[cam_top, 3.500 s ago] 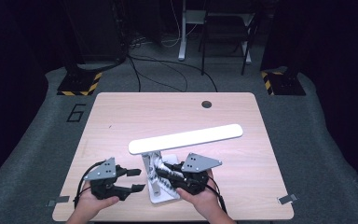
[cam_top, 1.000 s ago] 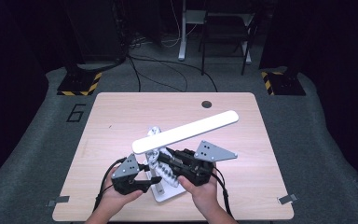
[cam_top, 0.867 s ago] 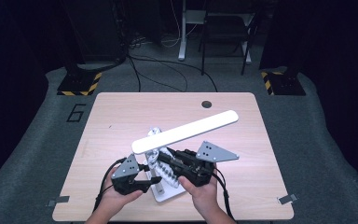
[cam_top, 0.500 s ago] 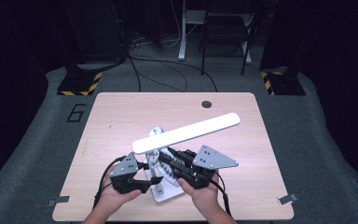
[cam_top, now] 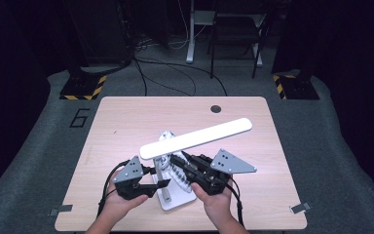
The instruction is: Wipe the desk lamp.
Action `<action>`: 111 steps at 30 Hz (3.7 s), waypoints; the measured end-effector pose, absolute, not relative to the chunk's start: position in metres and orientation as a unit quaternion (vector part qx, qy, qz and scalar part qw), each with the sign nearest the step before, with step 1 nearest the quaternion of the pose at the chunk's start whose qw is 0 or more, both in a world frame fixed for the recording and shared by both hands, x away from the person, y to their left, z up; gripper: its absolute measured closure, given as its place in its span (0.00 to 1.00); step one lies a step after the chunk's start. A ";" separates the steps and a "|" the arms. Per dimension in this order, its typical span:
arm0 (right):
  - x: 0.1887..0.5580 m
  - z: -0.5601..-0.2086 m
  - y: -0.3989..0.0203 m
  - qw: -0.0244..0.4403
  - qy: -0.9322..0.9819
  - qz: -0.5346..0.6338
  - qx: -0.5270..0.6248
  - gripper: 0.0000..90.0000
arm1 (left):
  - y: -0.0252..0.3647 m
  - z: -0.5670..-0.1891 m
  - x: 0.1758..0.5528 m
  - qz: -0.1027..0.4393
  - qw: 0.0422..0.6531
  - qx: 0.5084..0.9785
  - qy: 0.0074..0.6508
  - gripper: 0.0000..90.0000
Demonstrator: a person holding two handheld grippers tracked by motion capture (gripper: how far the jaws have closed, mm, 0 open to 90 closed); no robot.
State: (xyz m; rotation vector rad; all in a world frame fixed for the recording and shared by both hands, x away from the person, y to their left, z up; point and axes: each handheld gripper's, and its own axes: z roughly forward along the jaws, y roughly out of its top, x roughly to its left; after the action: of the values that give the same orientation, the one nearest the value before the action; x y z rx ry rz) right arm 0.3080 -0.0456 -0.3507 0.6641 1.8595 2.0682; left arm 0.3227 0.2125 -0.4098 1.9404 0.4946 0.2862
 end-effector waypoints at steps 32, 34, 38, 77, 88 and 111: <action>0.300 -0.351 -0.046 0.159 0.641 0.716 0.227 0.87 | 0.211 -0.413 0.322 0.132 0.528 0.811 0.213 0.58; 0.301 -0.351 -0.052 0.166 0.638 0.715 0.234 0.87 | 0.210 -0.413 0.322 0.130 0.529 0.811 0.215 0.58; 0.305 -0.351 -0.068 0.179 0.629 0.713 0.252 0.87 | 0.211 -0.413 0.322 0.130 0.526 0.813 0.213 0.58; 0.316 -0.343 -0.092 0.198 0.648 0.687 0.264 0.87 | 0.210 -0.417 0.324 0.127 0.520 0.818 0.211 0.58; 0.308 -0.341 -0.067 0.170 0.666 0.688 0.233 0.86 | 0.209 -0.418 0.324 0.131 0.523 0.815 0.213 0.58; 0.338 -0.341 -0.189 0.252 0.575 0.680 0.380 0.86 | 0.209 -0.419 0.325 0.126 0.518 0.819 0.213 0.58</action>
State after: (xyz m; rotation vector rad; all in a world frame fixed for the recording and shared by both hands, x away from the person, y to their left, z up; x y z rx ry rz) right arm 0.3381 -0.1892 -0.3412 1.0326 1.5634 1.8496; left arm 0.3247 0.2088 -0.4185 1.9649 0.5106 0.3032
